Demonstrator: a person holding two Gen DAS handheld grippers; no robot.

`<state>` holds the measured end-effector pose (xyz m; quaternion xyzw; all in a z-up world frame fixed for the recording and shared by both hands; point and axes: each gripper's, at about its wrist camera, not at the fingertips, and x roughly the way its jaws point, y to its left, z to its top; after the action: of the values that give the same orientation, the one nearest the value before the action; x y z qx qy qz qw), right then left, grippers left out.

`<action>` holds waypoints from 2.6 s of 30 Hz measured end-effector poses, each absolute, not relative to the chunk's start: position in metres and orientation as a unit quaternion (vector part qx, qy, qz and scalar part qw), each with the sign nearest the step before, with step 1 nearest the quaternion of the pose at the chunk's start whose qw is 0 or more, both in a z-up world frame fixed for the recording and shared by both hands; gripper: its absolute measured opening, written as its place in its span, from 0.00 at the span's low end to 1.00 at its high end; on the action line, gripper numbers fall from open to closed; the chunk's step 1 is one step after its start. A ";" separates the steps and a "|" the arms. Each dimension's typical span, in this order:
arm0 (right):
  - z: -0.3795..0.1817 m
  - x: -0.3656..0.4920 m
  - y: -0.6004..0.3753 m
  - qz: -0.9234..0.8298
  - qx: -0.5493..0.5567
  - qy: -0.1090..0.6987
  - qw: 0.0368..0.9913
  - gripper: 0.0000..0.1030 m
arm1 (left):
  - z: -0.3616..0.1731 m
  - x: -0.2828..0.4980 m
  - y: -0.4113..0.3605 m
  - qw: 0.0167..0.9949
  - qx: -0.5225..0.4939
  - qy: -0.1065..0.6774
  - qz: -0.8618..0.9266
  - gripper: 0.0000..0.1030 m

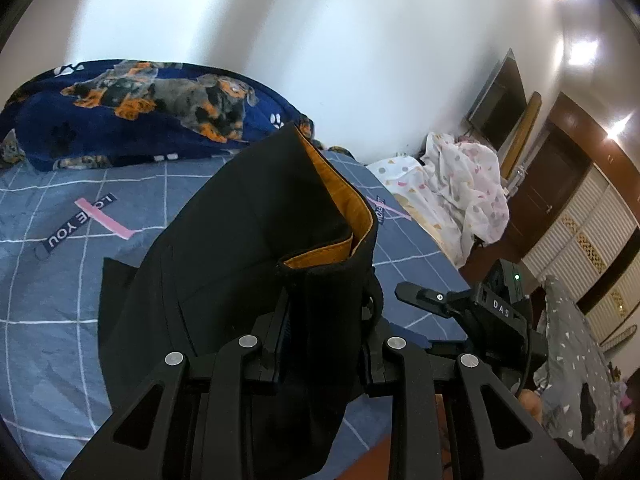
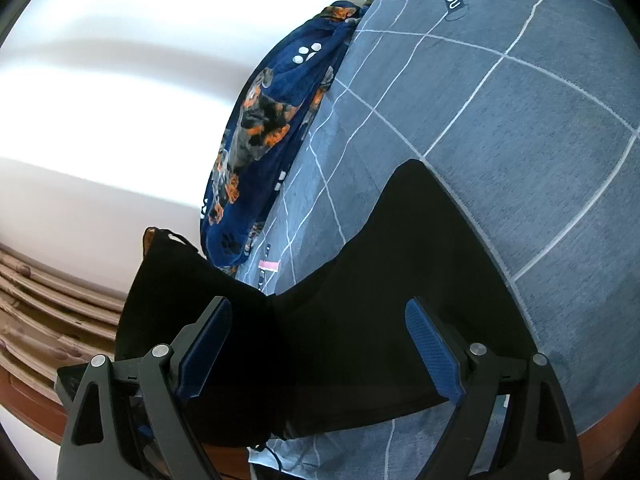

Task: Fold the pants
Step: 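Hold the waistband raised above the folded pants with the left tool, then move the right tool off the pants leg toward the held waistband, then grasp the waistband with the right tool while the left tool opens to release it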

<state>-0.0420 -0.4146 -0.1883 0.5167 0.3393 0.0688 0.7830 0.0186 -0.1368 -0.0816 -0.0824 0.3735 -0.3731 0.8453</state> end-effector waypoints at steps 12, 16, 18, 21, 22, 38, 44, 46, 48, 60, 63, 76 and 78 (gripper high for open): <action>-0.203 -0.042 -0.429 0.077 0.546 0.327 0.767 0.84 | -0.088 0.020 -0.149 0.838 -0.083 0.386 -0.376 0.27; -0.231 -0.046 -0.447 0.074 0.591 0.329 0.733 0.84 | -0.090 0.022 -0.151 0.836 -0.083 0.390 -0.377 0.27; -0.242 -0.051 -0.457 0.071 0.614 0.323 0.717 0.82 | -0.090 0.021 -0.152 0.836 -0.083 0.391 -0.377 0.27; -0.239 -0.053 -0.463 0.062 0.613 0.323 0.718 0.82 | -0.091 0.022 -0.154 0.835 -0.081 0.392 -0.377 0.27; -0.237 -0.053 -0.464 0.060 0.611 0.322 0.721 0.82 | -0.092 0.022 -0.155 0.834 -0.080 0.394 -0.378 0.27; -0.220 0.027 -0.475 0.144 0.573 0.333 0.735 0.41 | -0.093 0.018 -0.165 0.834 -0.070 0.403 -0.371 0.27; -0.251 0.028 -0.480 0.092 0.563 0.391 0.722 0.14 | -0.094 0.017 -0.171 0.833 -0.064 0.406 -0.371 0.27; -0.252 0.020 -0.486 0.095 0.577 0.377 0.719 0.17 | -0.096 0.017 -0.174 0.832 -0.061 0.408 -0.372 0.27; -0.246 0.012 -0.489 0.103 0.580 0.362 0.722 0.19 | -0.097 0.016 -0.177 0.830 -0.059 0.410 -0.373 0.27; -0.194 -0.006 -0.462 0.242 0.602 0.317 0.692 0.76 | -0.109 0.015 -0.196 0.824 -0.052 0.422 -0.374 0.27; -0.182 0.004 -0.447 0.252 0.576 0.340 0.700 0.77 | -0.112 0.014 -0.199 0.825 -0.047 0.421 -0.375 0.27; -0.191 0.038 -0.418 0.244 0.555 0.421 0.675 0.74 | -0.136 -0.007 -0.227 0.837 0.051 0.396 -0.375 0.27; -0.197 0.042 -0.415 0.241 0.552 0.441 0.666 0.64 | -0.139 -0.010 -0.231 0.839 0.073 0.386 -0.377 0.27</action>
<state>0.0419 -0.4145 -0.1969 0.5516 0.4409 0.2414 0.6656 -0.0103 -0.2308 -0.1392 0.0730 0.3858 -0.3766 0.8391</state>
